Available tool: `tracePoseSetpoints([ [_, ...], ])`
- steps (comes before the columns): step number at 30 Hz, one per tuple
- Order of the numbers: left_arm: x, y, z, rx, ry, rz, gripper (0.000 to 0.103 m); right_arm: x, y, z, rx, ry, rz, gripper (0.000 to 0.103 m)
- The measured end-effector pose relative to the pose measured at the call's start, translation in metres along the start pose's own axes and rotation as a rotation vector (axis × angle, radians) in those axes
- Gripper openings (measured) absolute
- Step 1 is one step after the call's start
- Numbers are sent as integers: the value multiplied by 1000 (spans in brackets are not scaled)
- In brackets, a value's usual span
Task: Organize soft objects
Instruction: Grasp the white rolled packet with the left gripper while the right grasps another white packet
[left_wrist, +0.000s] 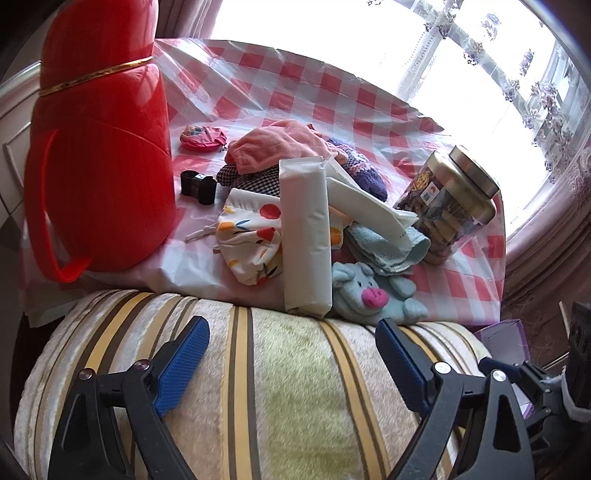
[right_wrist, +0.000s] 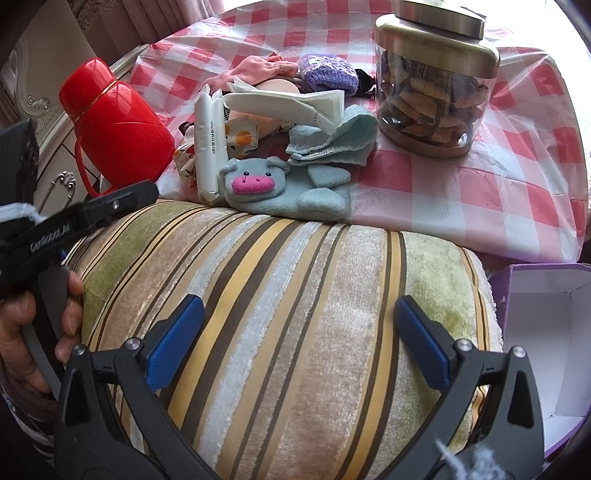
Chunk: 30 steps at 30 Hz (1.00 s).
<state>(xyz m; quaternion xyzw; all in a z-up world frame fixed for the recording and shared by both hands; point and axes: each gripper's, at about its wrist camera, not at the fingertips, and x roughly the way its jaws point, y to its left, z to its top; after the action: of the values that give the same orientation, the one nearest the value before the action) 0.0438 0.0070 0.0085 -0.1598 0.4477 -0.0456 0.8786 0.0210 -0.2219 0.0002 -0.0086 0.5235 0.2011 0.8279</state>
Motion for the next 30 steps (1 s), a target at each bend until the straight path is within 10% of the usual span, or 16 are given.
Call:
tracePoseSetpoints([
  [22, 86, 18, 38, -151, 161, -180, 56, 47, 29, 120, -501, -155, -153, 103],
  [30, 84, 26, 36, -176, 149, -211, 45, 85, 50, 144, -613, -138, -172, 81],
])
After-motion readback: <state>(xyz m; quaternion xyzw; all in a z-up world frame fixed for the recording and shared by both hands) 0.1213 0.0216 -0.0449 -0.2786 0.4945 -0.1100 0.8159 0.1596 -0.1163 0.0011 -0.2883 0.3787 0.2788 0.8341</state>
